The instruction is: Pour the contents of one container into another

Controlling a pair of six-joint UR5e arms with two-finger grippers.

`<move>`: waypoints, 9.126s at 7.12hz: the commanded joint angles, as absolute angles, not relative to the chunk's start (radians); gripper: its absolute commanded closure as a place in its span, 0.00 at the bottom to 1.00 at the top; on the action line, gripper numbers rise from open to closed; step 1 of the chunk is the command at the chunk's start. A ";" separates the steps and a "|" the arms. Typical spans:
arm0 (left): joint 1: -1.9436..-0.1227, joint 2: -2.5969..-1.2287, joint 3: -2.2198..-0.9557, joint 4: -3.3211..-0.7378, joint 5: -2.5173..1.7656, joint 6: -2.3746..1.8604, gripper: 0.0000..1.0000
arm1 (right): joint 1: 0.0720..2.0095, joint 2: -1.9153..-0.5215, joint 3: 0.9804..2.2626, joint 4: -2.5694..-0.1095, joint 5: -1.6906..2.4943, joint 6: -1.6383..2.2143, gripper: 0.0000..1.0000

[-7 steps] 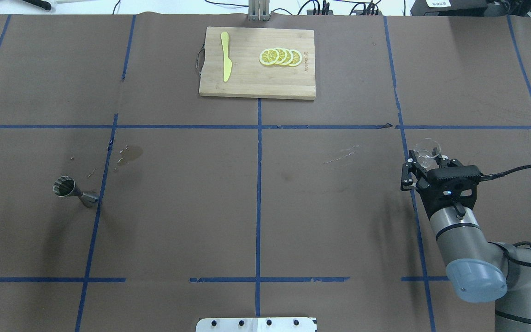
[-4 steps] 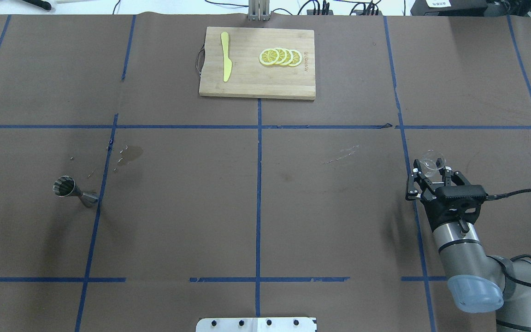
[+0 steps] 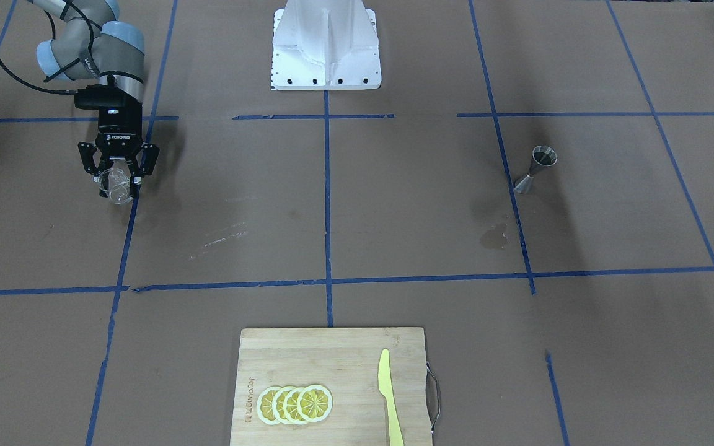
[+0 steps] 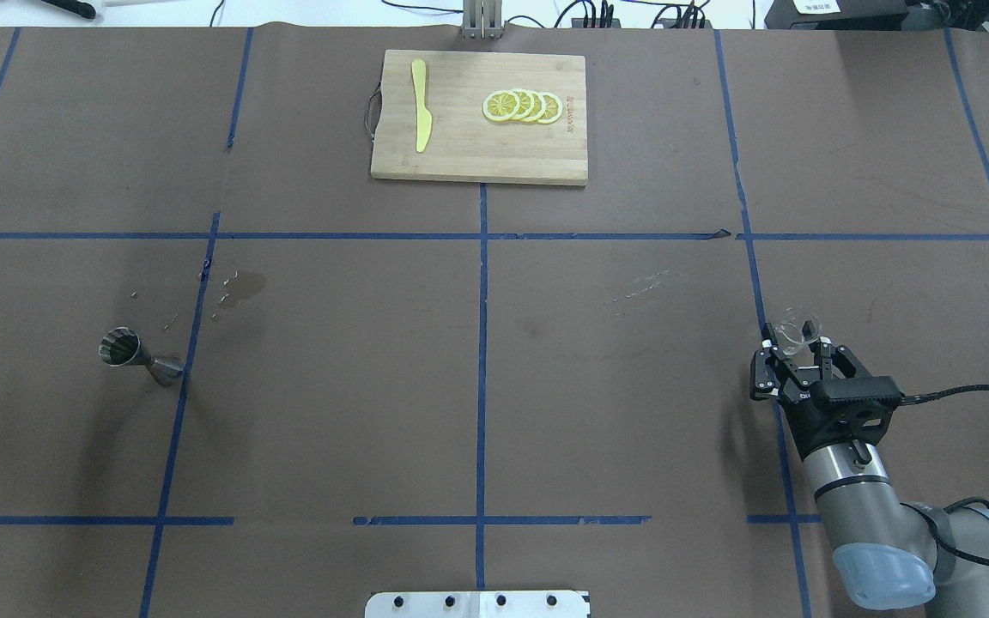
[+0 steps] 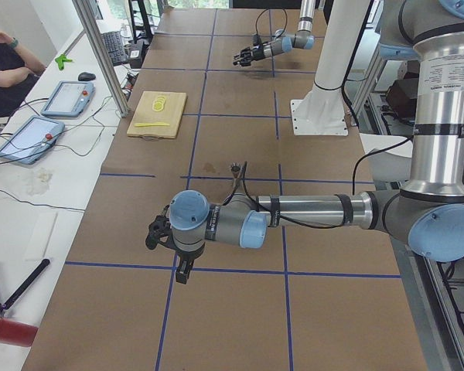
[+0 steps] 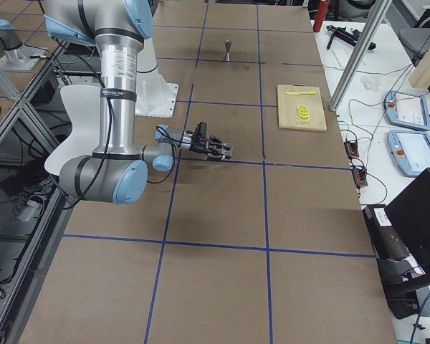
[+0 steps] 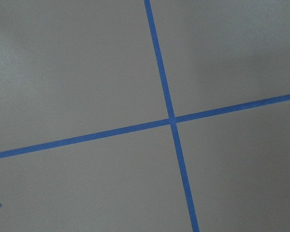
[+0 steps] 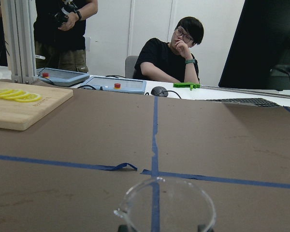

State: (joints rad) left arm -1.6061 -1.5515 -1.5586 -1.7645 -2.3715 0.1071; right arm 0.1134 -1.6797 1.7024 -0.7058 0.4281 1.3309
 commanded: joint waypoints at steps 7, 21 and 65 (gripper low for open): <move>-1.606 -1.549 -1.559 -1.766 -2.372 0.109 0.00 | 0.103 -1.686 1.632 -0.706 0.477 1.396 0.79; -1.606 -1.548 -1.559 -1.766 -2.372 0.110 0.00 | 0.109 -1.821 1.888 -0.703 0.391 1.296 0.00; -1.601 -1.543 -1.534 -1.798 -2.365 0.110 0.00 | 1.574 -1.856 1.782 -1.439 2.289 -0.011 0.00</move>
